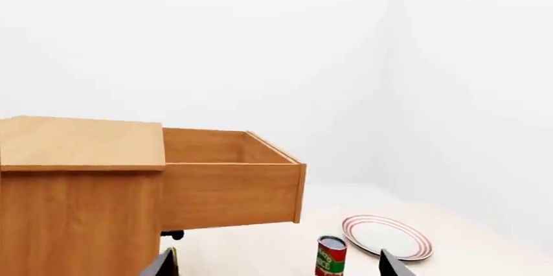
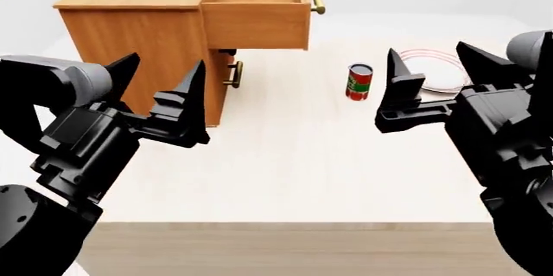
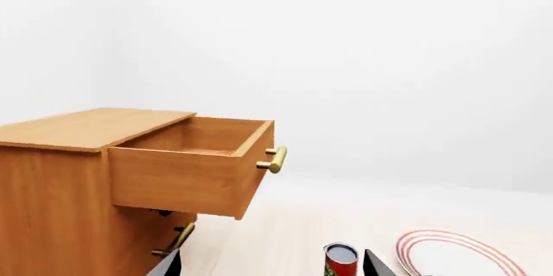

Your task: Put the bowl in the top drawer of the cabinet.

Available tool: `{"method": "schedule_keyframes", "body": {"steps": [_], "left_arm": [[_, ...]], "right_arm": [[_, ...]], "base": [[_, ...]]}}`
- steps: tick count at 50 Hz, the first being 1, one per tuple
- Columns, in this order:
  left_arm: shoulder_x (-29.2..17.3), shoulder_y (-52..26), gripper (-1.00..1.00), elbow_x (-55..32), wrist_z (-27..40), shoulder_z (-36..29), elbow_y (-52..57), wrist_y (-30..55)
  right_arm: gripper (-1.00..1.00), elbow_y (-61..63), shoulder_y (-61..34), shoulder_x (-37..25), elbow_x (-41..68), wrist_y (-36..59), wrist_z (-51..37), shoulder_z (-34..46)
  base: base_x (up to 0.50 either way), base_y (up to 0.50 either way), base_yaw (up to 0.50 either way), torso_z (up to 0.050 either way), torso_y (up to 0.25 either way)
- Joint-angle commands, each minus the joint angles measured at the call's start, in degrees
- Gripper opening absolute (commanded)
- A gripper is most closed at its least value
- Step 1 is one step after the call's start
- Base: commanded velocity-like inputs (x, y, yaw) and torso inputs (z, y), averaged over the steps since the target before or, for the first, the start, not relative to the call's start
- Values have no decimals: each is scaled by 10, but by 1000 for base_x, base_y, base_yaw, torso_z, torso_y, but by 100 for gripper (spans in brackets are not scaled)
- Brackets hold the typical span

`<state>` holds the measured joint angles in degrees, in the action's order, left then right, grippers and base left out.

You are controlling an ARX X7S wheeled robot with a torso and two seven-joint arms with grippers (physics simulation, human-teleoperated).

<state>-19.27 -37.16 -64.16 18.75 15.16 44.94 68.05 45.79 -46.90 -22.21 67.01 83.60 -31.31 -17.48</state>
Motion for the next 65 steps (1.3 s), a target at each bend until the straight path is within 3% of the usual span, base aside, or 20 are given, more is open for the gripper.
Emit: {"method": "schedule_keyframes", "body": {"steps": [1,11,32,65], "left_arm": [[-35,-140,100,-153,86,40,-24,92],[-48,-184,100,-173,106,26,-41,97],[-62,-221,100,-165,100,-1,-48,85],[-75,-243,100,-190,124,-23,-51,73]], "right_arm": [[100,-58,-157,-61,114,43,-71,44],[100,-99,-224,-83,155,37,-98,68],[100,-123,-271,-113,196,13,-121,102],[100,-133,-275,-137,217,-22,-127,129]], "base": [[270,0,0,0,0],[273,0,0,0,0],[276,0,0,0,0],[277,47,0,0,0]]}}
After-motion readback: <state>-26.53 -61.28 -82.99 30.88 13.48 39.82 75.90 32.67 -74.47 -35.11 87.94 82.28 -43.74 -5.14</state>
